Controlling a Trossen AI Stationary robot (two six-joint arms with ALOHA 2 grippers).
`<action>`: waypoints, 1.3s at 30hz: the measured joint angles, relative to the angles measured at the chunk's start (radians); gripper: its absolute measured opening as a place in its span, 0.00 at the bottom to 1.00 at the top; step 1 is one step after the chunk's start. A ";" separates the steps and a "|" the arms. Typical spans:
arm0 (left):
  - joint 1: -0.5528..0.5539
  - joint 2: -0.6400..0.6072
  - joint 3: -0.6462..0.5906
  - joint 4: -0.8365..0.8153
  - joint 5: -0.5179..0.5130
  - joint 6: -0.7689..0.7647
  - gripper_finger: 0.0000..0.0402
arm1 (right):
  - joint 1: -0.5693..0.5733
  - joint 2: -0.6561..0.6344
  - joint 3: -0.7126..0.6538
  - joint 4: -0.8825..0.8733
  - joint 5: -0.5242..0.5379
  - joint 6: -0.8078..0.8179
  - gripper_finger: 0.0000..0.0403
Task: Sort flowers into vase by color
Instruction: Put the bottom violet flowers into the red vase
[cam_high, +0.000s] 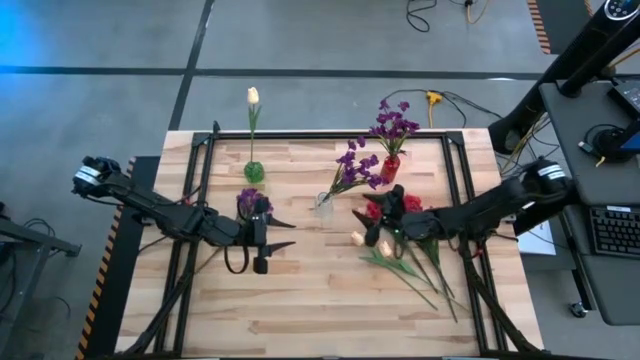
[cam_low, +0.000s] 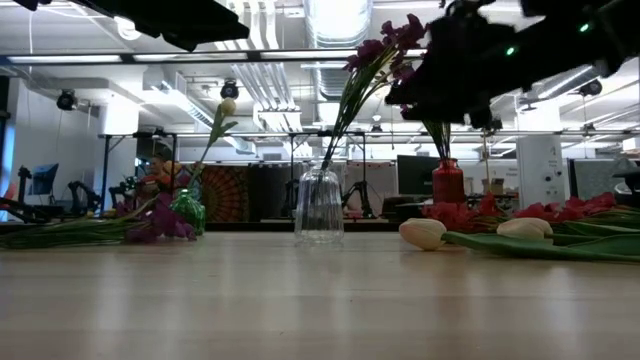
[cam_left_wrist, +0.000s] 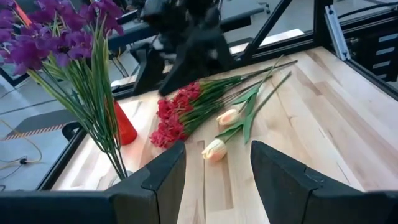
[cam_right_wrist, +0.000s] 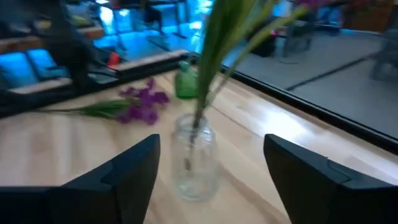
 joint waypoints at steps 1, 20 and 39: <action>0.000 0.000 0.000 0.000 0.000 0.000 0.41 | -0.010 0.029 0.009 0.017 0.005 -0.001 0.71; 0.001 0.000 0.000 -0.020 -0.007 0.002 0.41 | -0.107 0.318 0.148 0.344 -0.005 -0.072 0.78; 0.001 0.000 0.000 -0.037 -0.007 -0.001 0.41 | -0.159 0.421 0.231 0.378 -0.055 -0.118 0.62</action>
